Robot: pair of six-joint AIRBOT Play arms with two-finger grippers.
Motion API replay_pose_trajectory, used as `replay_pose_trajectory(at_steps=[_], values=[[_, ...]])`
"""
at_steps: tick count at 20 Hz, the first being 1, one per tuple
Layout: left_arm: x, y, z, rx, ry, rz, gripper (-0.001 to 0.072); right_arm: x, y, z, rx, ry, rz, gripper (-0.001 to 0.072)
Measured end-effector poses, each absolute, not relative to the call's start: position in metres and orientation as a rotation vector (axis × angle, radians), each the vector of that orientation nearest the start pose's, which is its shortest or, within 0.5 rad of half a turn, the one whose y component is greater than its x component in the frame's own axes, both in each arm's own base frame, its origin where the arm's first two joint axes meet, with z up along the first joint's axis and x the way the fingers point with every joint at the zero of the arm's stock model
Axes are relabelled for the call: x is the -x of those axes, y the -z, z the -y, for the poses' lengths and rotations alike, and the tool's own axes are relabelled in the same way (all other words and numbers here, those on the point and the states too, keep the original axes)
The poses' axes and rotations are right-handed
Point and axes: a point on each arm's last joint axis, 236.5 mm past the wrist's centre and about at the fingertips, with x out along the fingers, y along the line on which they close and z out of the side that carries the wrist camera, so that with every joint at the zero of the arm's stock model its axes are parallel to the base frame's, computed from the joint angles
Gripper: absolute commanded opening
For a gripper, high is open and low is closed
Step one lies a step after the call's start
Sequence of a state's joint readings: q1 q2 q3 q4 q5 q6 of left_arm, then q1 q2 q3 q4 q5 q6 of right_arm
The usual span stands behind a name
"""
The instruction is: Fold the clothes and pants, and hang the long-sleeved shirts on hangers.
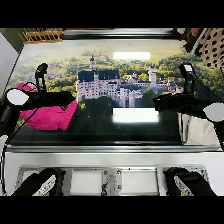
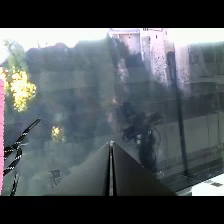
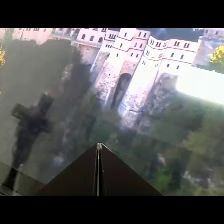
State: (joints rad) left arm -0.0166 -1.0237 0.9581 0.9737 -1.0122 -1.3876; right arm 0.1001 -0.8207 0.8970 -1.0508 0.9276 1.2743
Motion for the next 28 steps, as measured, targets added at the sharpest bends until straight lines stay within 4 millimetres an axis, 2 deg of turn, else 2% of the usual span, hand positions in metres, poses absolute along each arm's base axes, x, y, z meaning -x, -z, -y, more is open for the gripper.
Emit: replay_pose_trajectory(at_steps=[12, 13, 14, 15, 16, 19, 22, 24, 26, 28], values=[[-0.364, -0.077, 0.118, 0.389, 0.384, -0.986, 0.0008, -0.336, -0.122, -0.128, -0.153, -0.469, -0.789, 0.0024], [-0.367, -0.078, 0.117, 0.389, 0.380, -0.974, 0.0300, -0.336, -0.122, -0.128, -0.153, -0.469, -0.789, 0.0024], [-0.369, -0.078, 0.114, 0.379, 0.373, -0.962, 0.0720, -0.336, -0.122, -0.128, -0.153, -0.469, -0.789, 0.0024], [-0.371, -0.077, 0.109, 0.347, 0.365, -0.954, 0.0689, -0.336, -0.122, -0.128, -0.153, -0.469, -0.789, 0.0024], [-0.373, -0.074, 0.101, 0.310, 0.350, -0.950, 0.0689, -0.336, -0.122, -0.128, -0.154, -0.469, -0.789, 0.0024], [-0.367, -0.051, 0.056, 0.158, 0.239, -1.009, 0.0689, -0.336, -0.122, -0.128, -0.153, -0.469, -0.789, 0.0024], [-0.348, -0.008, 0.001, 0.048, 0.084, -1.141, 0.0689, -0.336, -0.122, -0.128, -0.154, -0.469, -0.789, 0.0024], [-0.334, 0.024, -0.025, 0.019, 0.015, -1.232, 0.0689, -0.336, -0.122, -0.128, -0.153, -0.469, -0.789, 0.0024], [-0.322, 0.053, -0.039, 0.016, -0.022, -1.311, 0.0689, -0.336, -0.122, -0.128, -0.153, -0.469, -0.789, 0.0024], [-0.313, 0.076, -0.043, 0.018, -0.034, -1.379, 0.0688, -0.336, -0.122, -0.128, -0.153, -0.469, -0.789, 0.0024]])
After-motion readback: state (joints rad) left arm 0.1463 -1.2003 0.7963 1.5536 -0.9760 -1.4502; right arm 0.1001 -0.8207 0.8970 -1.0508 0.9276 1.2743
